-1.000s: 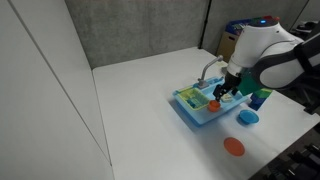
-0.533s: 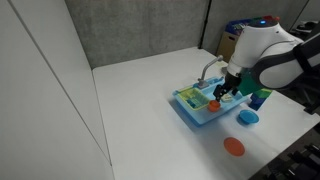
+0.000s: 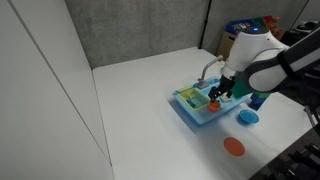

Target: Pick cup the orange cup from the orange mug and put it on the blue plate

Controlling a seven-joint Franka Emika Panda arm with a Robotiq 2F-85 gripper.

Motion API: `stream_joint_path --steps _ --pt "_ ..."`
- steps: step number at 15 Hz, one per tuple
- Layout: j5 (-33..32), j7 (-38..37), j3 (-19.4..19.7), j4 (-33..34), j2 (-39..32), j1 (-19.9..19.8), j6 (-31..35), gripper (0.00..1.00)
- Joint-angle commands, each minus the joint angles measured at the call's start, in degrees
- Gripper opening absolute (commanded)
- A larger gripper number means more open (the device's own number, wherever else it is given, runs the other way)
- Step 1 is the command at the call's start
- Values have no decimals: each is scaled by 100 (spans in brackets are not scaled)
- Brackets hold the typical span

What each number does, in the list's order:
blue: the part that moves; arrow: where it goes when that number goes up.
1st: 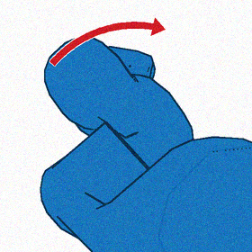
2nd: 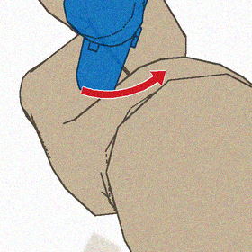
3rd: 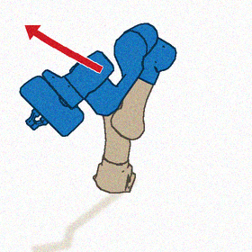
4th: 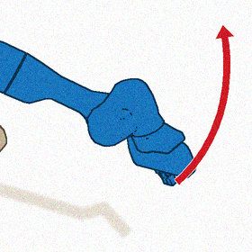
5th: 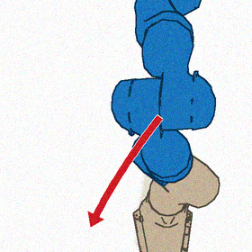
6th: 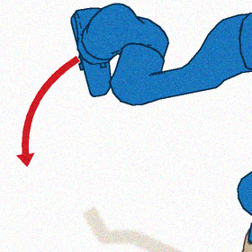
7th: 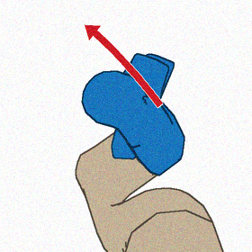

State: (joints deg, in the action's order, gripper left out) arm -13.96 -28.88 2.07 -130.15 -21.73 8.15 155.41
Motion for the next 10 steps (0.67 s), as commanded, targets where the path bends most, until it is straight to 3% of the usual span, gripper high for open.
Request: stream_joint_path --steps 1,2,4,6,9,10 --pt "326 308 50 321 -324 76 194 100" --pt "418 390 31 375 -382 75 227 100" --pt "535 503 34 470 -471 106 242 75" --pt "627 583 40 543 -529 132 231 60" --pt "699 647 60 610 -578 168 194 54" --pt "709 660 72 619 -589 183 182 60"
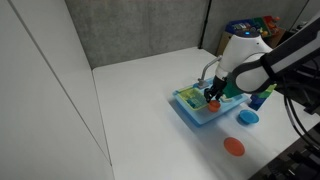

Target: Pick cup the orange cup from the orange mug and put it on the blue plate

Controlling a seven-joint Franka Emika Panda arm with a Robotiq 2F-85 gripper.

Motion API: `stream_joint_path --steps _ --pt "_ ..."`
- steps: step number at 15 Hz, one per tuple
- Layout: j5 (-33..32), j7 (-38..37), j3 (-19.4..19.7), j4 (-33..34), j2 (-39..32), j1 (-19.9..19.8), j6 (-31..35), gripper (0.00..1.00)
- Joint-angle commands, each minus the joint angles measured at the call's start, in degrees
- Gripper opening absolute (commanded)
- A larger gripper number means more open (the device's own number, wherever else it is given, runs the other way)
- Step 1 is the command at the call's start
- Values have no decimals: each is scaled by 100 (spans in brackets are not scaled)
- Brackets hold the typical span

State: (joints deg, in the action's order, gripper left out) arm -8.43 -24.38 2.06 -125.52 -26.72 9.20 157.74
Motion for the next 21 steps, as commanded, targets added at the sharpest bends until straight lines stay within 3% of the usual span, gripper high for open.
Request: stream_joint_path --steps 1,3,12,17,18,19,21 --pt "154 214 79 159 -94 85 -54 61" --pt "146 218 90 141 -86 91 -59 71" --pt "-14 201 288 50 39 205 -299 61" --pt "-34 215 347 12 93 269 -564 74" --pt "-37 221 341 10 101 268 -600 64" --pt "-30 230 330 12 105 259 -622 44" --pt "-35 235 323 18 113 255 -664 38"
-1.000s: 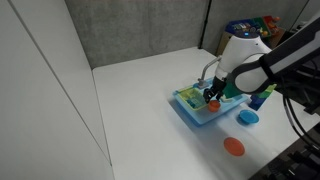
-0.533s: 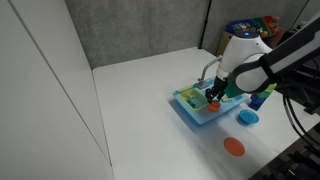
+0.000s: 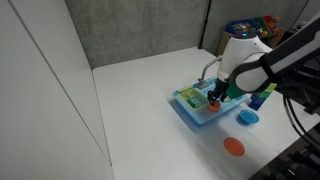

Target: Pick cup the orange cup from the orange mug and put it on the blue plate

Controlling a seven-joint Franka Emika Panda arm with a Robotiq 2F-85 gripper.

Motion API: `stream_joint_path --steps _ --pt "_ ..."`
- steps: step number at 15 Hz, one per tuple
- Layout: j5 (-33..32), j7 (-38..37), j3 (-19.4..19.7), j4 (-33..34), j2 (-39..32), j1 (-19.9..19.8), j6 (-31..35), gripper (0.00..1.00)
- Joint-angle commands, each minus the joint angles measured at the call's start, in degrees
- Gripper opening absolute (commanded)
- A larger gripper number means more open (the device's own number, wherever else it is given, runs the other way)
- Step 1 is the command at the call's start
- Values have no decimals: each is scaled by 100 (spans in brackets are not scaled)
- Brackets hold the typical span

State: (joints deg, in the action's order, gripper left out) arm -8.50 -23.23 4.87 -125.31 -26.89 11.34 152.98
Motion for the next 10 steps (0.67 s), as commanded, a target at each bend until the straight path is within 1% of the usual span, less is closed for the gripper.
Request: stream_joint_path --steps 1,3,10 --pt "-29 125 38 0 135 39 -184 29" --pt "-23 134 28 -13 177 34 -161 12" --pt "43 204 -68 -129 687 -15 -187 12"
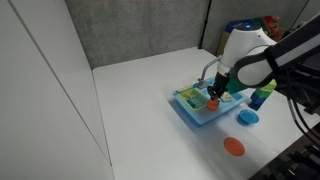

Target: Pick cup the orange cup from the orange mug and put it on the blue plate

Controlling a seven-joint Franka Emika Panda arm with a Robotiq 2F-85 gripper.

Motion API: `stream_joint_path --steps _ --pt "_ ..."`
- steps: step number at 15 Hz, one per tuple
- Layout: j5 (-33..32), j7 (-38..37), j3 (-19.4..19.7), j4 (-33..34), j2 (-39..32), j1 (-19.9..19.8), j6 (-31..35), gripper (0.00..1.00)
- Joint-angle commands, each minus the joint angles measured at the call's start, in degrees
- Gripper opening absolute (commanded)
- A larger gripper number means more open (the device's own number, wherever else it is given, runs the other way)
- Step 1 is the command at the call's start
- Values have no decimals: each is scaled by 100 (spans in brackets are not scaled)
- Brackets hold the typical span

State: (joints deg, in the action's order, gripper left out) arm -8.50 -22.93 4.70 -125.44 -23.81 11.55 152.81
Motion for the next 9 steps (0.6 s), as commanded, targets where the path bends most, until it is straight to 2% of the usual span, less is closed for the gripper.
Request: stream_joint_path --steps 1,4,9 --pt "68 205 -79 -121 459 -63 -186 12" --pt "41 268 -90 -187 751 -113 -308 12" --pt "-280 56 128 -226 1079 -248 -533 12"
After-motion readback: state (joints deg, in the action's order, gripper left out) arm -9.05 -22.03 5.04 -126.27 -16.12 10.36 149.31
